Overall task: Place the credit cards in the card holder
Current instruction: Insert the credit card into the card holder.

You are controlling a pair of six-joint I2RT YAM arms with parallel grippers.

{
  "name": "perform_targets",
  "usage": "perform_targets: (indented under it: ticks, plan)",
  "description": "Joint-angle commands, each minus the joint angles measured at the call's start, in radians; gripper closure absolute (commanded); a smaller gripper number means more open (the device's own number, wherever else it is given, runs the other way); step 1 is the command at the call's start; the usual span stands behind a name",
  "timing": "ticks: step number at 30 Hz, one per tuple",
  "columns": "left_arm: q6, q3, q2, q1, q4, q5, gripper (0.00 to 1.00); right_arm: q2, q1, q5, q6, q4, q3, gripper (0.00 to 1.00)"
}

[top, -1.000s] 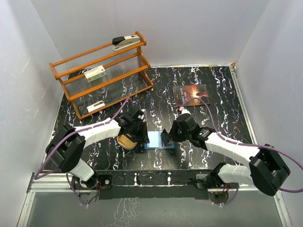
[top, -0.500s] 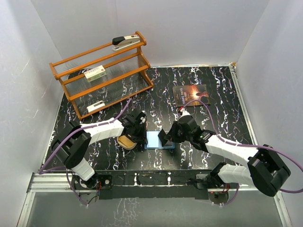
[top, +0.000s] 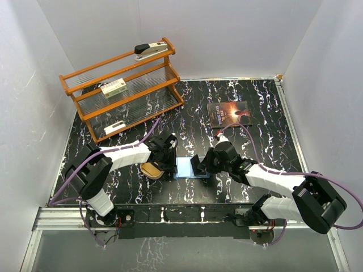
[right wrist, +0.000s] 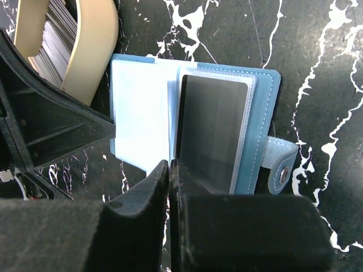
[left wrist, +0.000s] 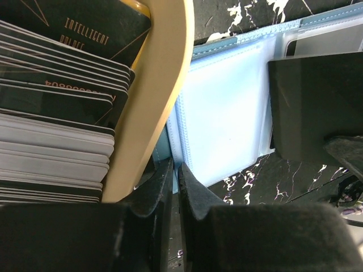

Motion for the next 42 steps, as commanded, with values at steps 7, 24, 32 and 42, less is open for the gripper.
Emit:
perform_targets:
  ticks: [7, 24, 32, 42]
  plan:
    - [0.014, 0.019, 0.004, -0.006, -0.036, -0.046, 0.93, 0.014, -0.007, -0.03, 0.047, 0.135, -0.058, 0.96]
    - [0.004, 0.019, -0.01, -0.011, -0.047, -0.069, 0.93, -0.059, -0.008, -0.047, 0.047, 0.149, -0.043, 1.0]
    - [0.003, 0.019, -0.007, -0.012, -0.046, -0.07, 0.93, -0.001, -0.008, -0.044, 0.047, 0.184, -0.046, 1.0]
    - [0.006, 0.022, 0.0, -0.014, -0.049, -0.076, 0.93, 0.091, -0.01, -0.079, 0.047, 0.246, -0.073, 1.0]
